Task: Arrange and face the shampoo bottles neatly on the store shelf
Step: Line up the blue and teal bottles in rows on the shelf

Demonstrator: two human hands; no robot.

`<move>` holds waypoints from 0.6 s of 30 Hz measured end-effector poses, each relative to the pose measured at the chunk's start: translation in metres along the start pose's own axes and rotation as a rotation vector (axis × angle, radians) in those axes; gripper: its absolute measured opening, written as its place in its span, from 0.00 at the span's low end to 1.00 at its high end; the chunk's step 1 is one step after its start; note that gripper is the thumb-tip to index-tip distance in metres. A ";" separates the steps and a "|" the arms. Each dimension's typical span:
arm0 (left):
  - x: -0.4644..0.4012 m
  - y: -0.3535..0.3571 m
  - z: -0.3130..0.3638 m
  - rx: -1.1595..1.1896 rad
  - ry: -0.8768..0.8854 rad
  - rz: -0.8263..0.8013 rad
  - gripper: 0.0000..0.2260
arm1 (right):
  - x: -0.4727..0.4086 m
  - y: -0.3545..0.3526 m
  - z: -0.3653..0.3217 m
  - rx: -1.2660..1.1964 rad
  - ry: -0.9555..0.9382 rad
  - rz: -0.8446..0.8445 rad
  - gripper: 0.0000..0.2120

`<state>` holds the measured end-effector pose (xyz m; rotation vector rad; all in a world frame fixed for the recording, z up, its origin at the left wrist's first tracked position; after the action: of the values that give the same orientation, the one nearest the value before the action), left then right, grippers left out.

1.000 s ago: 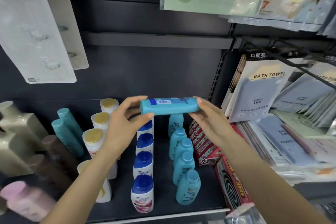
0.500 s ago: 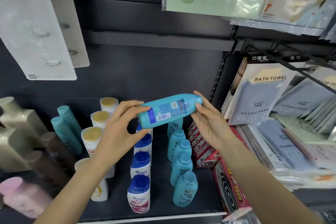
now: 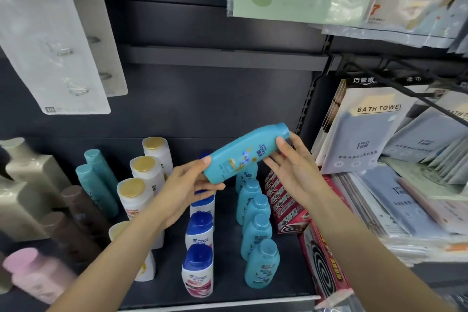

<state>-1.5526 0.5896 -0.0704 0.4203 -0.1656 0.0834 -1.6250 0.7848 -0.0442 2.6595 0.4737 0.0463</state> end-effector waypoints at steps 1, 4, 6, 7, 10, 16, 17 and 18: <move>-0.002 0.001 -0.003 -0.009 -0.031 -0.008 0.15 | 0.000 0.000 -0.001 0.016 -0.012 0.015 0.15; -0.010 0.002 -0.008 -0.087 -0.078 -0.007 0.15 | -0.003 -0.003 -0.003 0.075 -0.060 0.082 0.18; -0.019 0.000 -0.007 -0.249 -0.030 0.030 0.13 | -0.004 -0.005 -0.005 0.121 -0.102 0.120 0.16; -0.024 -0.003 -0.006 -0.374 0.030 0.055 0.11 | -0.005 -0.006 -0.006 0.147 -0.126 0.139 0.14; -0.040 -0.012 -0.004 -0.781 0.223 0.117 0.09 | -0.011 -0.007 -0.010 0.257 -0.204 0.204 0.11; -0.057 -0.029 -0.017 -1.298 0.282 0.008 0.19 | -0.028 -0.009 -0.014 0.692 -0.400 0.243 0.13; -0.059 -0.033 -0.019 -1.336 0.262 -0.012 0.20 | -0.031 -0.010 -0.011 0.749 -0.396 0.241 0.13; -0.060 -0.036 -0.020 -1.361 0.245 -0.026 0.20 | -0.034 -0.012 -0.008 0.803 -0.383 0.237 0.14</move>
<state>-1.6050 0.5622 -0.1138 -0.9436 0.0485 -0.0160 -1.6616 0.7873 -0.0409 3.3625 0.0340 -0.7092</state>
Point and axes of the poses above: each hand's wrist, its own x-axis away from the middle knuckle, its own y-axis out of the palm, z = x × y, the point moved 4 cm from there along -x, towards the middle knuckle, and after that the axes turned 13 degrees about x, right-handed, at the moved point
